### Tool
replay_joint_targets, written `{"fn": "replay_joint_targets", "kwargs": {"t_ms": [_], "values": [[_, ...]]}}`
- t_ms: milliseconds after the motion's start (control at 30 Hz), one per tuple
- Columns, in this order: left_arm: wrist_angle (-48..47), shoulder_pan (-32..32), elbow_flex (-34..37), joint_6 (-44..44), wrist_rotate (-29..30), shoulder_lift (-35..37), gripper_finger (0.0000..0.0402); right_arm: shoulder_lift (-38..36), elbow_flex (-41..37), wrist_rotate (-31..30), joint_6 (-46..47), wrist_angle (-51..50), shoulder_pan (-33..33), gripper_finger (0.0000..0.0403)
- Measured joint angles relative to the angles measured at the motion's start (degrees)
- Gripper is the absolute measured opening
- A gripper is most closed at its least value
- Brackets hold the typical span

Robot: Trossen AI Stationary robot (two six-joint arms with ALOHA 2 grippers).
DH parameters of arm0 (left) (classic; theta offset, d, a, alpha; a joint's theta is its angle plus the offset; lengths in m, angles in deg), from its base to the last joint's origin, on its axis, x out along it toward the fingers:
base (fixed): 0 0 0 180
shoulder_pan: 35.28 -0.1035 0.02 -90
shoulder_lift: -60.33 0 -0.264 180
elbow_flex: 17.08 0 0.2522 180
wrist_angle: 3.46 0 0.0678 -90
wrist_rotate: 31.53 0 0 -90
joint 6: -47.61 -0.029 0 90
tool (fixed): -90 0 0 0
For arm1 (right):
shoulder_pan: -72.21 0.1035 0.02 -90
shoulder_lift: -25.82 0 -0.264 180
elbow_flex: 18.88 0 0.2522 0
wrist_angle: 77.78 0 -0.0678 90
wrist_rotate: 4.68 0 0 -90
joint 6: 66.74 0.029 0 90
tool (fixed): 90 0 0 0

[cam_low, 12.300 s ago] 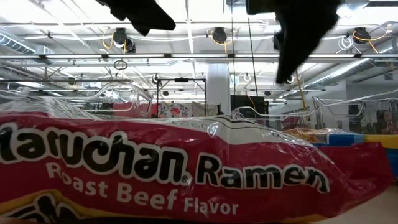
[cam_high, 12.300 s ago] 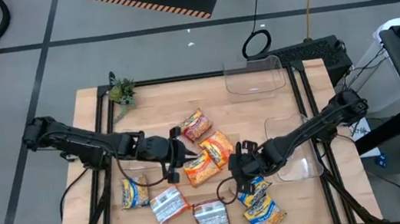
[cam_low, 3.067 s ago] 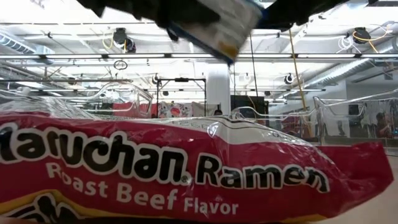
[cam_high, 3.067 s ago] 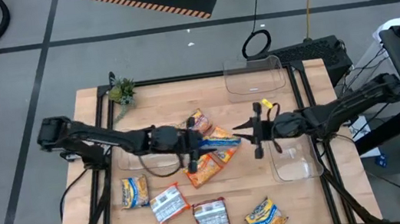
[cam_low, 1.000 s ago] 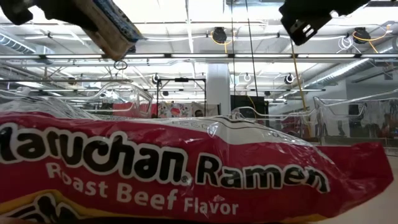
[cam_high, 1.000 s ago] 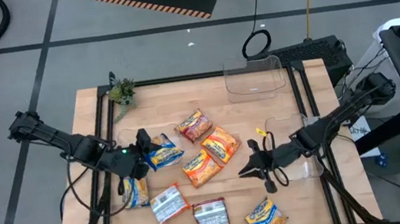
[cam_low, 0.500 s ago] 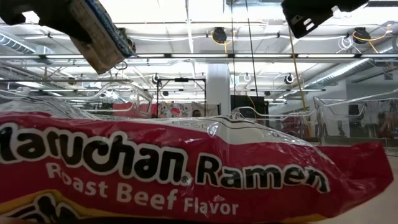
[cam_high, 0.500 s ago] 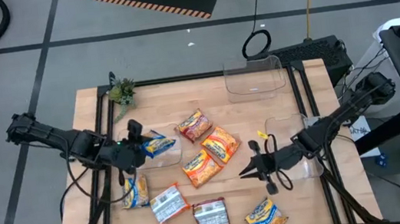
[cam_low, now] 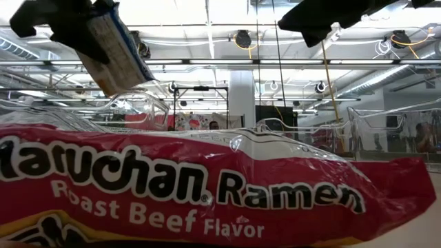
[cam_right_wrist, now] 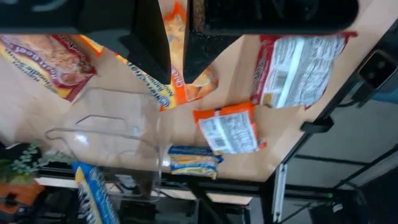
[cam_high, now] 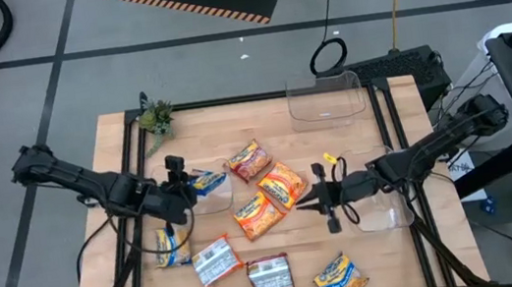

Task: Sort Maruchan noodles
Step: Put the top right blue noodle pack into the bottom left transparent bin

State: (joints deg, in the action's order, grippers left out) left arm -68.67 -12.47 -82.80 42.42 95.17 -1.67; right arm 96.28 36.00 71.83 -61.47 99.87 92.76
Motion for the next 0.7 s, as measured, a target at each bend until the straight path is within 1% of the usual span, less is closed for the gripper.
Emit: {"fn": "replay_joint_targets", "kwargs": {"t_ms": [100, 200, 300, 433, 700], "values": [[1.33, -0.13, 0.0, 2.59, 0.38, -1.57, 0.0143, 0.0, 0.0, 0.02, -0.02, 0.06, -0.73, 0.0036], [0.63, -0.13, 0.0, 5.88, -0.28, -2.92, 0.0143, -0.03, 0.0, 0.07, -0.23, -0.16, -1.31, 0.0036], [-1.4, -0.13, 0.0, 7.52, -0.26, -4.2, 0.0143, -0.03, 0.0, 0.09, -0.93, -0.26, -1.98, 0.0036], [-1.67, -0.28, 0.0, 10.33, -0.37, -6.16, 0.0143, -0.05, 0.0, 0.12, -1.46, -0.25, -3.04, 0.0036], [-2.0, -0.28, 0.0, 11.76, -0.48, -8.24, 0.0143, -0.05, 0.0, 0.19, -1.44, -0.15, -3.67, 0.0036]]}}
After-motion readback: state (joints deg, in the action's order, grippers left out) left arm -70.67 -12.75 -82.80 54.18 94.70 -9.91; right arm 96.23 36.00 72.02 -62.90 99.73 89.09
